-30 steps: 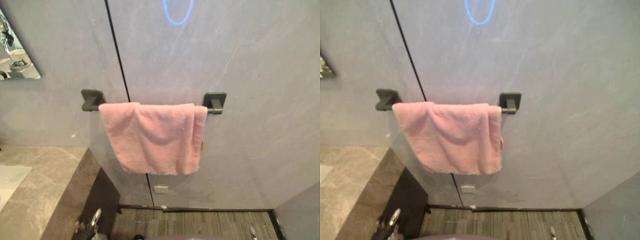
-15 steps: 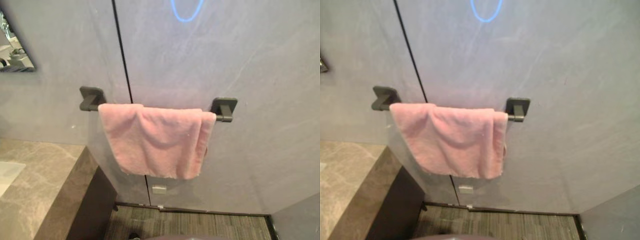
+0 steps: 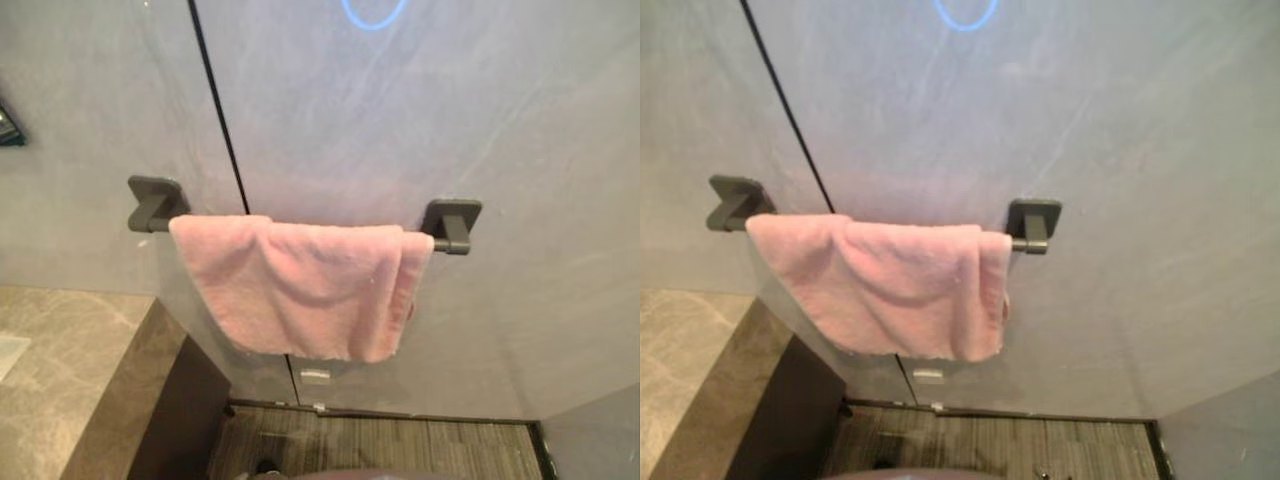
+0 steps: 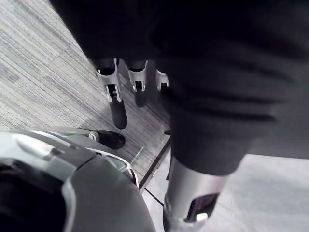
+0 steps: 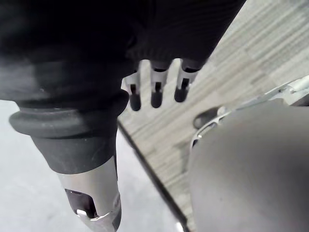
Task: Organize washtable
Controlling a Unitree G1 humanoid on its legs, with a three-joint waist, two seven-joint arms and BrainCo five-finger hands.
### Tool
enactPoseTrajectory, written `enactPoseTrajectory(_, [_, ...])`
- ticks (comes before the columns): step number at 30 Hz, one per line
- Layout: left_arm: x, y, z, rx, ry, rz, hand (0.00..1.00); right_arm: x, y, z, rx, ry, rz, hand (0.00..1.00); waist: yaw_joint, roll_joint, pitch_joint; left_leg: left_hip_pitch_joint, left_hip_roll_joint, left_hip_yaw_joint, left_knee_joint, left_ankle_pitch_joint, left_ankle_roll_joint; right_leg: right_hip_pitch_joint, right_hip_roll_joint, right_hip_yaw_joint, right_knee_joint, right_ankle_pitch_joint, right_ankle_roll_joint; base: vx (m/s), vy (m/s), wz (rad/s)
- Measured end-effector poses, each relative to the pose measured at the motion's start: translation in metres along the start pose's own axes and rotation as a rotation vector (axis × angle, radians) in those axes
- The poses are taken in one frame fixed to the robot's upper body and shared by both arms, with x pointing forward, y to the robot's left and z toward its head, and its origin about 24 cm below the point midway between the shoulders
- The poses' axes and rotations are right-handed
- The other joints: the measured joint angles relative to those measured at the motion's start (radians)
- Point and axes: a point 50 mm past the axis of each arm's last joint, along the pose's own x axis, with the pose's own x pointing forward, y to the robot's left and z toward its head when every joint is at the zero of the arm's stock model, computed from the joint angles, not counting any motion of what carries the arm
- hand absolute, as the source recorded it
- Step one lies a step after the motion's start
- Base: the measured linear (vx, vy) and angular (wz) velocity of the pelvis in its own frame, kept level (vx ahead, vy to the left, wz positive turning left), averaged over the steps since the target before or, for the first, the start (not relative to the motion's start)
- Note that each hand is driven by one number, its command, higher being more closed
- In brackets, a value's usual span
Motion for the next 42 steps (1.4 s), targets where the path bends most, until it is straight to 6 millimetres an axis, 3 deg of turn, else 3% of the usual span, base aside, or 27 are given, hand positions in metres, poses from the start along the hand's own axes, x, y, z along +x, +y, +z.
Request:
enactPoseTrajectory(3, [0.001, -0.002, 0.002, 0.041, -0.004, 0.0, 0.0, 0.001, 0.003, 0.006, -0.018, -0.016, 0.014, 0.0, -0.02, 0.006, 0.024, 0.009, -0.013, -0.052, 0.0, -0.024, 0.004, -0.039, -0.015, 0.053, 0.163, -0.018, -0.024, 0.04, 0.047, 0.37])
enactPoseTrajectory(5, [0.002, 0.002, 0.007, 0.074, -0.015, 0.002, 0.0, 0.0, 0.008, 0.008, -0.041, -0.033, 0.03, 0.0, -0.029, -0.004, 0.042, 0.005, -0.015, -0.112, 0.0, -0.025, 0.005, -0.12, 0.002, 0.21, 0.374, -0.013, -0.03, 0.01, 0.055, 0.69])
enactPoseTrajectory(7, [0.003, 0.005, 0.013, 0.117, -0.032, 0.006, 0.0, -0.001, 0.009, 0.002, -0.046, -0.018, 0.031, 0.0, -0.024, -0.02, 0.039, -0.008, -0.019, -0.171, 0.0, -0.025, 0.006, -0.157, 0.025, 0.291, 0.473, 0.009, -0.042, 0.06, -0.013, 0.93])
enactPoseTrajectory(9, [0.004, 0.005, 0.022, 0.134, -0.06, 0.008, 0.0, -0.003, 0.01, -0.005, -0.052, -0.007, 0.036, 0.0, -0.019, -0.039, 0.038, -0.021, -0.016, -0.237, 0.0, -0.024, 0.006, -0.175, 0.057, 0.355, 0.543, 0.033, -0.045, 0.12, -0.089, 1.13])
enactPoseTrajectory(12, [0.004, 0.005, 0.025, 0.126, -0.072, 0.011, 0.0, -0.004, 0.013, -0.007, -0.072, -0.005, 0.046, 0.0, -0.014, -0.047, 0.036, -0.057, -0.024, -0.321, 0.005, -0.011, 0.015, -0.152, 0.084, 0.412, 0.516, -0.014, -0.013, 0.11, -0.13, 0.81])
enactPoseTrajectory(14, [0.005, 0.004, 0.025, 0.116, -0.069, 0.015, 0.0, -0.003, 0.013, -0.006, -0.107, -0.005, 0.048, 0.0, -0.005, -0.056, 0.025, -0.094, -0.059, -0.375, 0.008, 0.032, 0.018, -0.084, 0.063, 0.376, 0.393, -0.059, 0.016, 0.09, -0.211, 0.77])
enactPoseTrajectory(15, [0.005, 0.002, 0.025, 0.103, -0.067, 0.015, 0.0, -0.003, 0.011, -0.005, -0.122, -0.007, 0.044, 0.0, -0.002, -0.048, 0.025, -0.101, -0.057, -0.379, 0.008, 0.039, 0.016, -0.072, 0.065, 0.36, 0.373, -0.061, 0.016, 0.06, -0.211, 0.83])
enactPoseTrajectory(16, [0.004, -0.001, 0.022, 0.059, -0.064, 0.015, 0.0, -0.002, 0.008, -0.002, -0.151, -0.013, 0.037, 0.0, 0.007, -0.033, 0.027, -0.107, -0.046, -0.4, 0.008, 0.05, 0.012, -0.038, 0.075, 0.313, 0.334, -0.061, 0.016, 0.03, -0.176, 0.59])
enactPoseTrajectory(19, [0.003, -0.003, 0.021, -0.026, -0.064, 0.014, 0.0, -0.002, 0.007, -0.002, -0.168, -0.015, 0.037, 0.0, 0.016, -0.028, 0.029, -0.109, -0.017, -0.428, 0.009, 0.08, 0.004, -0.011, 0.109, 0.249, 0.348, -0.062, 0.016, 0.01, -0.241, 0.64])
enactPoseTrajectory(20, [0.003, -0.006, 0.022, -0.066, -0.068, 0.006, 0.0, -0.002, 0.006, -0.001, -0.172, -0.018, 0.034, 0.0, 0.03, -0.006, 0.042, -0.109, 0.016, -0.431, 0.01, 0.087, 0.001, -0.041, 0.136, 0.247, 0.427, -0.081, 0.008, -0.04, -0.253, 0.43])
enactPoseTrajectory(21, [0.003, -0.008, 0.024, -0.1, -0.077, 0.002, 0.0, -0.002, 0.007, 0.001, -0.181, -0.026, 0.038, 0.0, 0.034, -0.007, 0.047, -0.113, 0.026, -0.43, 0.023, 0.087, 0.0, -0.051, 0.14, 0.243, 0.445, -0.138, -0.013, -0.11, -0.29, 0.29])
enactPoseTrajectory(23, [0.003, -0.005, 0.027, -0.156, -0.1, 0.01, 0.0, -0.002, 0.018, 0.004, -0.214, -0.055, 0.073, 0.0, 0.033, -0.036, 0.064, -0.174, 0.004, -0.427, 0.12, 0.074, -0.012, -0.052, 0.126, 0.214, 0.34, -0.22, -0.026, -0.21, -0.255, 0.26])
enactPoseTrajectory(25, [0.003, -0.012, 0.025, -0.199, -0.095, 0.003, 0.0, -0.001, 0.014, 0.012, -0.21, -0.087, 0.06, 0.0, 0.029, -0.01, 0.083, -0.187, 0.023, -0.428, 0.143, 0.056, -0.02, -0.034, 0.139, 0.19, 0.335, -0.282, -0.052, -0.27, -0.23, 0.4])
enactPoseTrajectory(26, [0.002, -0.017, 0.02, -0.248, -0.084, -0.003, 0.0, -0.001, 0.008, 0.018, -0.217, -0.105, 0.041, 0.0, 0.025, 0.011, 0.103, -0.184, 0.044, -0.427, 0.145, 0.052, -0.025, -0.031, 0.156, 0.157, 0.36, -0.285, -0.057, -0.33, -0.204, 0.61])
enactPoseTrajectory(28, [0.0, -0.021, 0.014, -0.326, -0.068, 0.001, 0.0, 0.0, 0.002, 0.021, -0.228, -0.109, 0.017, 0.0, 0.024, 0.023, 0.101, -0.193, 0.065, -0.389, 0.179, 0.052, -0.026, -0.033, 0.154, 0.106, 0.371, -0.282, -0.074, -0.22, -0.117, 0.63])
enactPoseTrajectory(29, [-0.001, -0.021, 0.013, -0.358, -0.071, 0.005, 0.0, 0.0, 0.002, 0.021, -0.244, -0.11, 0.019, 0.0, 0.025, 0.018, 0.099, -0.21, 0.073, -0.336, 0.277, 0.042, -0.033, -0.057, 0.143, 0.079, 0.371, -0.267, -0.094, -0.12, -0.077, 0.48])
enactPoseTrajectory(32, [-0.001, -0.019, 0.014, -0.372, -0.074, 0.012, 0.0, 0.0, 0.002, 0.02, -0.273, -0.11, 0.02, 0.0, 0.021, 0.01, 0.101, -0.232, 0.106, -0.263, 0.457, -0.103, -0.023, -0.098, 0.13, 0.04, 0.365, -0.238, -0.107, -0.14, -0.026, 0.47])
enactPoseTrajectory(34, [0.0, -0.017, 0.013, -0.353, -0.07, 0.017, 0.0, 0.0, 0.002, 0.019, -0.284, -0.106, 0.018, 0.0, 0.006, 0.007, 0.102, -0.214, 0.171, -0.174, 0.647, -0.238, 0.017, -0.107, 0.122, -0.01, 0.353, -0.216, -0.105, -0.14, 0.055, 0.53])
enactPoseTrajectory(36, [0.0, -0.014, 0.012, -0.326, -0.06, 0.028, 0.0, 0.0, 0.001, 0.019, -0.276, -0.107, 0.016, 0.0, -0.006, 0.023, 0.099, -0.173, 0.254, -0.059, 0.75, -0.301, 0.029, -0.11, 0.129, -0.049, 0.374, -0.213, -0.108, -0.1, 0.097, 0.54])
enactPoseTrajectory(37, [0.0, -0.008, 0.013, -0.294, -0.063, 0.036, 0.0, 0.0, 0.002, 0.023, -0.263, -0.12, 0.015, 0.0, -0.013, 0.034, 0.109, -0.179, 0.243, -0.012, 0.713, -0.299, 0.029, -0.12, 0.143, -0.05, 0.408, -0.208, -0.115, -0.06, 0.075, 0.77])
enactPoseTrajectory(38, [0.001, -0.005, 0.015, -0.266, -0.067, 0.039, 0.0, 0.0, 0.003, 0.022, -0.258, -0.114, 0.016, 0.0, -0.025, 0.022, 0.105, -0.159, 0.225, -0.018, 0.638, -0.285, 0.021, -0.146, 0.155, -0.031, 0.409, -0.214, -0.122, -0.14, 0.015, 1.12])
enactPoseTrajectory(39, [0.003, -0.003, 0.025, -0.242, -0.082, 0.037, 0.0, 0.0, 0.008, 0.016, -0.256, -0.099, 0.03, 0.0, -0.051, -0.01, 0.084, -0.101, 0.165, -0.072, 0.439, -0.262, -0.027, -0.146, 0.206, 0.027, 0.229, -0.173, -0.162, -0.16, -0.031, 1.37])
enactPoseTrajectory(40, [0.006, -0.001, 0.036, -0.248, -0.105, 0.044, 0.0, -0.002, 0.011, 0.01, -0.239, -0.086, 0.036, 0.0, -0.065, -0.026, 0.089, -0.099, 0.183, -0.026, 0.559, -0.308, 0.027, -0.117, 0.204, 0.005, 0.16, -0.052, -0.148, -0.19, -0.026, 1.29])
enactPoseTrajectory(41, [0.006, -0.004, 0.035, -0.222, -0.099, 0.035, 0.0, -0.002, 0.005, 0.009, -0.22, -0.082, 0.022, 0.0, -0.057, -0.002, 0.089, -0.018, 0.218, 0.044, 0.668, -0.315, 0.013, -0.095, 0.202, -0.024, 0.139, -0.022, -0.16, -0.08, 0.012, 0.82])
enactPoseTrajectory(42, [0.006, -0.006, 0.034, -0.221, -0.095, 0.032, 0.0, -0.002, 0.005, 0.009, -0.215, -0.083, 0.019, 0.0, -0.058, -0.003, 0.084, 0.008, 0.216, 0.052, 0.66, -0.311, 0.01, -0.095, 0.199, -0.029, 0.14, -0.021, -0.159, -0.12, 0.086, 0.73])
